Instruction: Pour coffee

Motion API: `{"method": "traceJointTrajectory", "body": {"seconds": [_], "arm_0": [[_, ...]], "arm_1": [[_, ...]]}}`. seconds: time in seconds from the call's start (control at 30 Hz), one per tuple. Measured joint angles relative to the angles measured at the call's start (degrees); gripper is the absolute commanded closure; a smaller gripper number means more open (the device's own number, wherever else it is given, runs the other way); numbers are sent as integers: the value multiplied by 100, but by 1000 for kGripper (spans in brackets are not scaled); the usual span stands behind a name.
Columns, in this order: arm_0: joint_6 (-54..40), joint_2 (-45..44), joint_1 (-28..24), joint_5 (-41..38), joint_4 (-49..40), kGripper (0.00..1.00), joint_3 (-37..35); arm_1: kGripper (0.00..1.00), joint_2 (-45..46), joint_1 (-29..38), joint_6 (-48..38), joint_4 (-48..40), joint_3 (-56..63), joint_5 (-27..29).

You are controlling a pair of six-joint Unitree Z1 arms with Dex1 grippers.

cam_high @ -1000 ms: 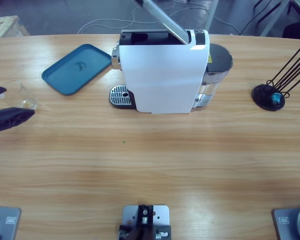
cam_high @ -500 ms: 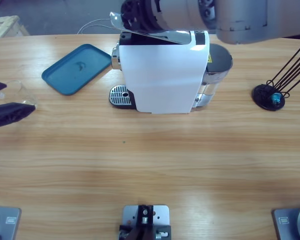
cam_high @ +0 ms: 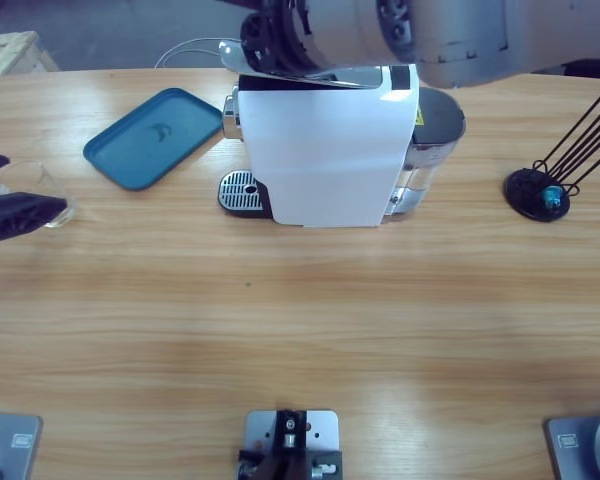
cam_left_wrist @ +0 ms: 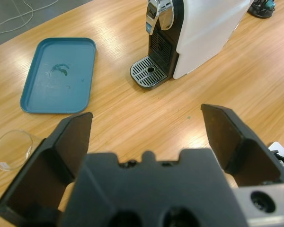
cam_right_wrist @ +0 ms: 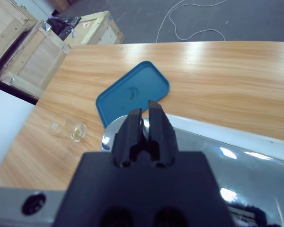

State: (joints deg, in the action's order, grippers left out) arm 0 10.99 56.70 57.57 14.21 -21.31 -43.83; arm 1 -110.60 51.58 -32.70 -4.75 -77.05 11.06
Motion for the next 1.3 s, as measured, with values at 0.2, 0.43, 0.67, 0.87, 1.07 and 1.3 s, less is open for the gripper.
{"method": "traceJointTrajectory", "body": {"seconds": [0.2,0.43,0.67,0.87,1.07,1.3], "arm_0": [[0,0,0,0,0,9,0],[0,1,0,0,0,9,0],[0,-4,-5,0,-14,9,-3],[0,-4,-27,0,-14,9,-4],[268,-5,-419,617,-40,9,1],[521,-23,-1675,1271,-389,9,168]], "arm_1": [[1000,-11,0,-43,29,-5,-1],[1000,-11,-17,-55,114,-5,-1],[1000,-58,-10,-110,223,11,-15],[0,129,-10,576,274,97,38],[0,1006,111,1427,687,542,38],[0,2850,708,1547,1510,1264,347]]}}
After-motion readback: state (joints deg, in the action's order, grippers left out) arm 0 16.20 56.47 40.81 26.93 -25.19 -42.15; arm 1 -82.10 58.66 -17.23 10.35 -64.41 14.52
